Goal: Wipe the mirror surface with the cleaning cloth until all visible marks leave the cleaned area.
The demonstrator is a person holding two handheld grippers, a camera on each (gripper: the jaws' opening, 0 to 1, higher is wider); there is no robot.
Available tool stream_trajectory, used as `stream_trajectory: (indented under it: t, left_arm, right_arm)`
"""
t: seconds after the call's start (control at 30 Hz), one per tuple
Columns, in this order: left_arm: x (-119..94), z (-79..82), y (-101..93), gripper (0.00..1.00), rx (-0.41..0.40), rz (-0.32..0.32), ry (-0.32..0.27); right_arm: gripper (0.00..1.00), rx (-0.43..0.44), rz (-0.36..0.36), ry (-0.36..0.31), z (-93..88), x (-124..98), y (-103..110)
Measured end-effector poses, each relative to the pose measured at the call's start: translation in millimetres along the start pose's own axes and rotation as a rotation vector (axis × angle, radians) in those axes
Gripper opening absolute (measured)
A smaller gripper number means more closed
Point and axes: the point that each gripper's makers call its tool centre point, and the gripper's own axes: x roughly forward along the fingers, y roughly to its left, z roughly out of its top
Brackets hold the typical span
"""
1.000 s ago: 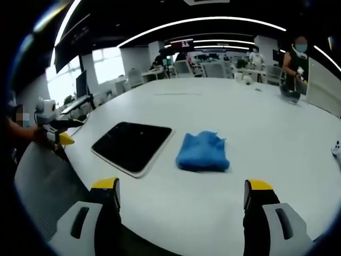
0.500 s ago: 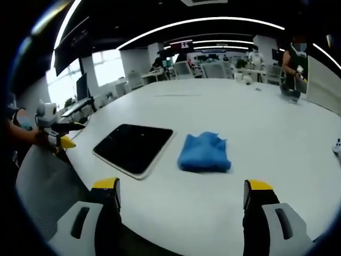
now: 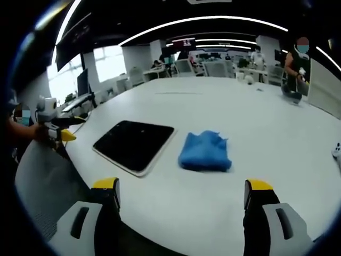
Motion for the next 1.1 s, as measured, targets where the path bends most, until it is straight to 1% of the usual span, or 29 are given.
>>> stream_trajectory:
  t: [0.1, 0.2, 0.27, 0.33, 0.4, 0.47, 0.53, 0.6, 0.67, 0.77, 0.8, 0.83, 0.87, 0.9, 0.93, 0.97, 1.03, 1.1]
  left_arm:
    - [-0.2, 0.5, -0.3, 0.99, -0.005, -0.001, -0.004]
    - [-0.1, 0.2, -1.7, 0.99, 0.007, -0.004, 0.002]
    - [-0.3, 0.3, -1.9, 0.99, 0.009, -0.004, 0.002]
    - [-0.7, 0.2, -0.8, 0.99, 0.01, -0.002, 0.001]
    - [-0.7, 1.0, -1.3, 0.99, 0.002, -0.005, -0.004]
    - [-0.2, 0.8, -3.3, 1.0, 0.002, -0.015, -0.003]
    - [0.5, 0.4, -6.4, 1.0, 0.023, -0.023, 0.004]
    - [0.5, 0.5, -5.7, 1.0, 0.026, -0.023, 0.004]
    - [0.0, 1.6, -3.9, 1.0, 0.019, -0.016, -0.003]
    - [-0.5, 2.3, -0.7, 1.0, 0.015, -0.001, -0.007]
    - [-0.9, 3.1, 0.0, 1.0, 0.023, 0.005, -0.008]
    - [-1.5, 6.2, 0.9, 1.0, 0.079, 0.017, -0.01]
    - [-1.1, 7.3, -0.9, 1.0, 0.107, 0.015, -0.009]
    - [-0.3, 7.6, -3.6, 1.0, 0.113, 0.008, -0.01]
    - [-0.3, 7.5, -4.2, 1.0, 0.106, 0.005, -0.01]
    - [-0.3, 7.6, -4.2, 1.0, 0.106, 0.004, -0.011]
    - [-0.9, 8.0, -3.0, 1.0, 0.093, 0.002, -0.018]
    - [-1.8, 7.9, -0.6, 1.0, 0.067, 0.009, -0.025]
  right_arm:
    - [0.96, 0.004, 0.001, 0.004, -0.8, 0.4, -0.7]
    - [0.92, -0.004, 0.007, -0.002, 1.7, 0.2, -0.1]
    - [0.93, -0.017, -0.003, -0.012, 4.9, -0.4, -1.2]
    - [0.94, -0.013, 0.001, -0.001, 2.5, 0.2, 0.1]
    - [0.96, 0.003, 0.002, 0.044, -5.9, 1.5, 0.3]
    - [0.97, 0.002, 0.0, 0.049, -6.7, 2.3, -0.7]
    - [0.97, -0.013, 0.003, 0.05, -6.9, 2.2, 1.1]
    - [0.97, -0.017, 0.004, 0.061, -8.1, 2.7, 0.7]
    - [0.97, -0.014, -0.011, 0.043, -2.2, 1.2, -3.5]
    - [0.97, -0.016, -0.02, 0.047, 0.4, -0.2, -7.8]
    - [0.96, -0.027, -0.02, 0.05, 1.1, -0.4, -8.3]
    - [0.95, -0.049, -0.006, 0.071, 1.2, -1.3, -7.3]
    - [0.95, -0.059, -0.005, 0.084, 2.3, -2.1, -7.9]
    - [0.95, -0.06, -0.01, 0.074, 9.7, -3.1, -9.5]
    - [0.95, -0.061, -0.009, 0.072, 12.3, -3.6, -10.2]
    - [0.95, -0.061, -0.006, 0.069, 20.2, -4.9, -12.1]
    - [0.96, -0.052, -0.012, 0.068, 34.1, -4.7, -15.8]
    - [0.98, -0.065, -0.011, 0.071, 43.1, -4.1, -18.0]
